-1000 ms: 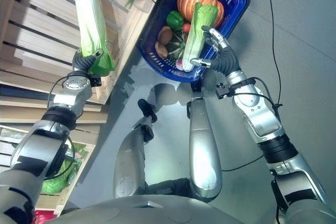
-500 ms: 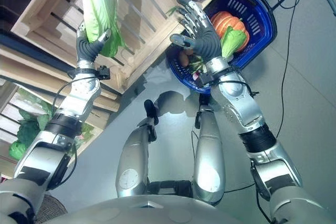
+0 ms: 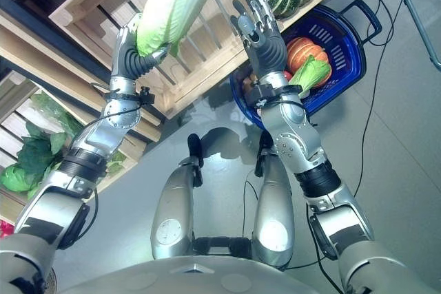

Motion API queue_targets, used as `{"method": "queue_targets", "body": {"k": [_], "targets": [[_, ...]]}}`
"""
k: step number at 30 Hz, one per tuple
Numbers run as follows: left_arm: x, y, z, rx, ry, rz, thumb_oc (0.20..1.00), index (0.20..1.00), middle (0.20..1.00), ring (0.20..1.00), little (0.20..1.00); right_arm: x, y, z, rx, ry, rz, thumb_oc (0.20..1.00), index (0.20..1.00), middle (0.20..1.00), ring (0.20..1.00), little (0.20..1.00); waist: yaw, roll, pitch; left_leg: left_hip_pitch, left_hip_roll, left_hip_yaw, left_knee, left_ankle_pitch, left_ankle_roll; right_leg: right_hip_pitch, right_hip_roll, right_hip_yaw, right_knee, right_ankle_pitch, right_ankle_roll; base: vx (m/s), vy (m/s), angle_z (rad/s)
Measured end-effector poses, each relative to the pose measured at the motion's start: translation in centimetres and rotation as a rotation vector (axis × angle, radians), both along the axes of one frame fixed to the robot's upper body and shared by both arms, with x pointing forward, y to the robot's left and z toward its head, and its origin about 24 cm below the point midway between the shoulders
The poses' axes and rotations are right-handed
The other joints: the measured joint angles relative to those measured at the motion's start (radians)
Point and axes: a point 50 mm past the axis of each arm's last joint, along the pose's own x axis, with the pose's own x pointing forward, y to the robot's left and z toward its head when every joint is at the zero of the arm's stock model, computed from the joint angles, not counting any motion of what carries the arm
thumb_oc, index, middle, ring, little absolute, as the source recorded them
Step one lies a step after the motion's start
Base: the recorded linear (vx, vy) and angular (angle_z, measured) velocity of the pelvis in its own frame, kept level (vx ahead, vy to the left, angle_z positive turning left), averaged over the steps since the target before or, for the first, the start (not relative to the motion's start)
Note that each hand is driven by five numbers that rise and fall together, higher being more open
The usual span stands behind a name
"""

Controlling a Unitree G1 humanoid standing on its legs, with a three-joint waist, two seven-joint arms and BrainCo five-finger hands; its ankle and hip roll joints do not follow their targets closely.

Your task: Pick up fruits and vegetables into the basket

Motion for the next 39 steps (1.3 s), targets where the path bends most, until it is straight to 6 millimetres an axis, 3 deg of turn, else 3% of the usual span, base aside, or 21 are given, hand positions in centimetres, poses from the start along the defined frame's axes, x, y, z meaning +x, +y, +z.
{"method": "queue_targets", "body": {"k": [10, 21, 29, 39], "targets": [[-0.6, -1.0, 0.8, 0.114, -0.075, -0.042, 0.2, 0.2, 0.2, 0.2, 0.2, 0.5, 0.1, -0.7, 0.107, 0.077, 0.031, 1.0, 1.0, 1.0, 1.0, 1.0, 0.0, -0.022, -0.001, 0.004, -0.003, -0.007, 0.0, 0.001, -0.003, 0.013, -0.003, -0.004, -0.005, 0.002, -0.003, 0.01, 0.003, 0.02], [-0.6, -1.2, 1.6, 0.34, -0.192, 0.077, 0.2, 0.2, 0.2, 0.2, 0.2, 1.1, -0.8, -1.5, 0.122, 0.132, -0.033, 1.0, 1.0, 1.0, 1.0, 1.0, 0.0, -0.023, -0.002, 0.003, -0.013, -0.011, 0.014, -0.01, 0.006, 0.028, -0.015, -0.009, -0.017, 0.001, 0.011, 0.0, 0.003, 0.01], [-0.4, -1.4, 0.8, 0.647, -0.216, 0.166, 0.2, 0.2, 0.2, 0.2, 0.2, 1.5, -1.5, -2.0, 0.084, 0.178, -0.078, 1.0, 1.0, 1.0, 1.0, 1.0, -0.002, -0.024, -0.002, 0.0, -0.016, -0.007, 0.011, -0.014, 0.01, 0.03, -0.016, -0.01, -0.033, 0.009, 0.014, 0.0, 0.0, 0.0], [-0.3, -2.4, -0.3, 0.844, -0.112, 0.124, 0.2, 0.2, 0.2, 0.2, 0.2, 1.4, -1.4, -1.9, 0.091, 0.142, -0.014, 1.0, 1.0, 1.0, 1.0, 1.0, 0.0, -0.023, -0.002, 0.0, -0.017, -0.009, -0.001, -0.013, 0.01, 0.031, -0.018, -0.02, -0.039, 0.009, 0.014, -0.02, 0.007, 0.01]]}}
